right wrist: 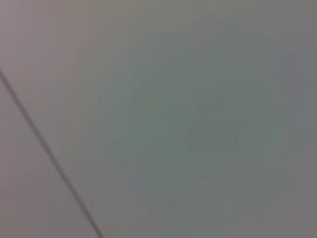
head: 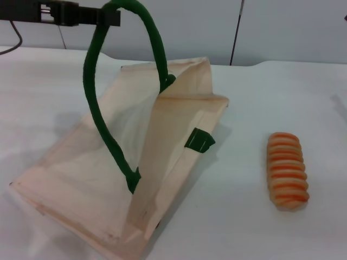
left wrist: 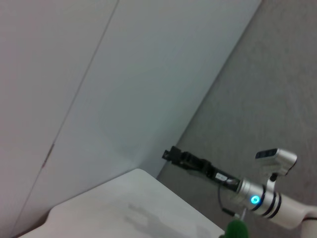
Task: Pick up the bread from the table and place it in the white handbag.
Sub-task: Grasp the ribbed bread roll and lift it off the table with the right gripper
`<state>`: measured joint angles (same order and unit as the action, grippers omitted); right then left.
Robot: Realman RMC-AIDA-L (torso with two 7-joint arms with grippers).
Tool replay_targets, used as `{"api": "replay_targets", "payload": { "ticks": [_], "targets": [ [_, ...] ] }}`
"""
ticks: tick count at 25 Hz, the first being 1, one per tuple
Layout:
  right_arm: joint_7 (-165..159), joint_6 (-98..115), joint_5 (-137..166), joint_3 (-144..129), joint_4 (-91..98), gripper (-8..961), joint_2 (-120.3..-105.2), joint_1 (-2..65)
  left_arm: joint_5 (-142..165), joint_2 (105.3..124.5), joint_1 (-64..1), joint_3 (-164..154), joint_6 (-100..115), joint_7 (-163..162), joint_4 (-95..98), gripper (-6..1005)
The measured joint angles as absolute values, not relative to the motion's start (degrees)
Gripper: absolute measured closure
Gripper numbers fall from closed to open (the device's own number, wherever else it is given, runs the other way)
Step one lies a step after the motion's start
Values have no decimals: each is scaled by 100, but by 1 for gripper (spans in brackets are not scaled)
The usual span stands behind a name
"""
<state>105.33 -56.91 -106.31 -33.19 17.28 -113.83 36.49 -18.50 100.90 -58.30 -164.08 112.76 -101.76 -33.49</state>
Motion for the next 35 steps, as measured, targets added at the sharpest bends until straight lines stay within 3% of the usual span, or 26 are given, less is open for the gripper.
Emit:
{"api": "replay_targets", "payload": {
  "ticks": [5,19,25,32,35],
  "targets": [
    [9051,-5873,-9147,-3539,2660,62,-11148,3587,-1828,10115,-5810,-16409,11095,-10238,-3349,880],
    [7642,-7915,-6111,-3518,4944,62,-11111,3675,-1811,10132,-5731,-16418,10939,-10336,-3348,879],
    [7613,-8431,-5189,-3549,5204,62,-11239,3780,-1810,10143,-5730,-16418,10925,-10342,-3349,878],
    [7767,-8741,-4415,-3721,5138,67,-11510,4016,-1810,10153,-5668,-16418,10844,-10345,-3320,880],
    [7775,-8795,-4362,-3774,5085,68,-11526,4016,-1810,10153,-5669,-16418,10844,-10345,-3312,882]
  ]
}}
